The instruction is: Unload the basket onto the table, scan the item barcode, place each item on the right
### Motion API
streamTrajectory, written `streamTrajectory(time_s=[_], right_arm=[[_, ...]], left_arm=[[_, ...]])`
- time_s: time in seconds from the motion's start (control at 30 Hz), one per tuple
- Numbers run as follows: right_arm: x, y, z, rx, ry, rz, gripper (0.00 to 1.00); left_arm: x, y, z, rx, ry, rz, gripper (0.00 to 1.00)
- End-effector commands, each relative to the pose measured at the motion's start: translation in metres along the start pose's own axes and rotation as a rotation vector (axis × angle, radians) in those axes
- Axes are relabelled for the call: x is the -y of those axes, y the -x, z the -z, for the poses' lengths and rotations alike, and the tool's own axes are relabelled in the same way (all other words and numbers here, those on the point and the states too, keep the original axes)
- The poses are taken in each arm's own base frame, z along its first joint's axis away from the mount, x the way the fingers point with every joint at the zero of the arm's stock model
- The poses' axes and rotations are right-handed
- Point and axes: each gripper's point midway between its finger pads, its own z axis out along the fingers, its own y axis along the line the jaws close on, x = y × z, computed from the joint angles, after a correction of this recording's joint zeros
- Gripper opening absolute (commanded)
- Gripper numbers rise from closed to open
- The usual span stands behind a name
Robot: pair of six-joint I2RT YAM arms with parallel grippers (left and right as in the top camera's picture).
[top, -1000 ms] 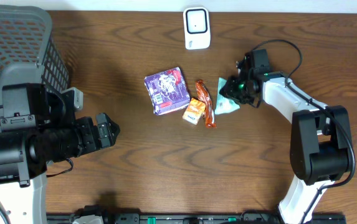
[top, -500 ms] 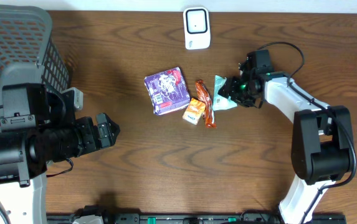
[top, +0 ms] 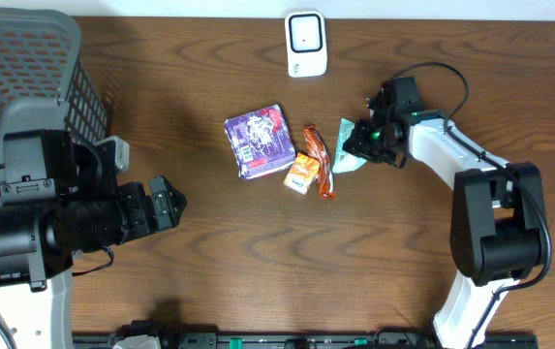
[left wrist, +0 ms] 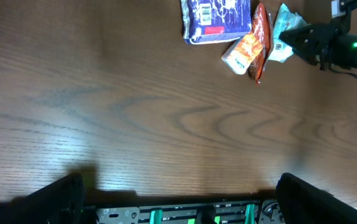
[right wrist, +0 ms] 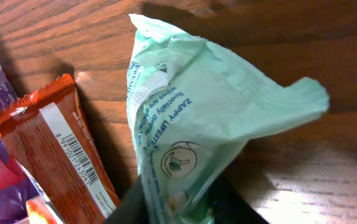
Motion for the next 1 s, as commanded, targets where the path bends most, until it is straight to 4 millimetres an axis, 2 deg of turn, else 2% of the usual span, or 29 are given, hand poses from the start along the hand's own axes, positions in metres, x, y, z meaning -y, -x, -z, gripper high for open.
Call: streamTrajectory(time_s=[0.0,0.13,0.23,0.3,0.37,0.43,0.5,0.7,0.83,0.87,0.93,0.97], right_arm=[[0.031,-0.005,-0.008,-0.014,-0.146,-0.006,0.01],[0.044,0.012,0.025,0.001,-0.316,0.038,0.01],[0.059,0.027,0.064,0.039,-0.559,0.07,0.01],[0.062,0.034,0.089,0.066,-0.691,0.104,0.01],[0.062,0.04,0.106,0.1,-0.795,0.14,0.02],[0.063,0.041,0.114,0.127,-0.881,0.178,0.03],[0.065,0.038,0.11,0.121,-0.928,0.205,0.03],[0.088,0.021,0.077,0.035,-1.04,0.262,0.04],[0.081,0.007,0.055,-0.019,-1.002,0.283,0.13],[0.076,0.003,0.05,-0.026,-0.982,0.29,0.22],[0.063,-0.003,0.041,-0.036,-0.947,0.311,0.48],[0.056,-0.007,0.037,-0.042,-0.929,0.324,0.53]], left_arm=[[0.0,-0.001,-0.001,-0.005,-0.002,0.0,0.98],[0.0,-0.001,-0.001,-0.005,-0.003,0.0,0.98],[0.0,-0.001,-0.001,-0.005,-0.003,0.0,0.98],[0.0,-0.001,-0.001,-0.005,-0.003,0.0,0.98],[0.0,-0.001,-0.001,-0.005,-0.003,0.0,0.98],[0.0,-0.001,-0.001,-0.005,-0.003,0.0,0.98],[0.0,-0.001,-0.001,-0.005,-0.002,0.0,0.98],[0.0,-0.001,-0.001,-0.005,-0.003,0.0,0.98],[0.0,-0.001,-0.001,-0.005,-0.002,0.0,0.98],[0.0,-0.001,-0.001,-0.005,-0.003,0.0,0.98],[0.0,-0.001,-0.001,-0.005,-0.003,0.0,0.98],[0.0,-0.001,-0.001,-0.005,-0.003,0.0,0.98]])
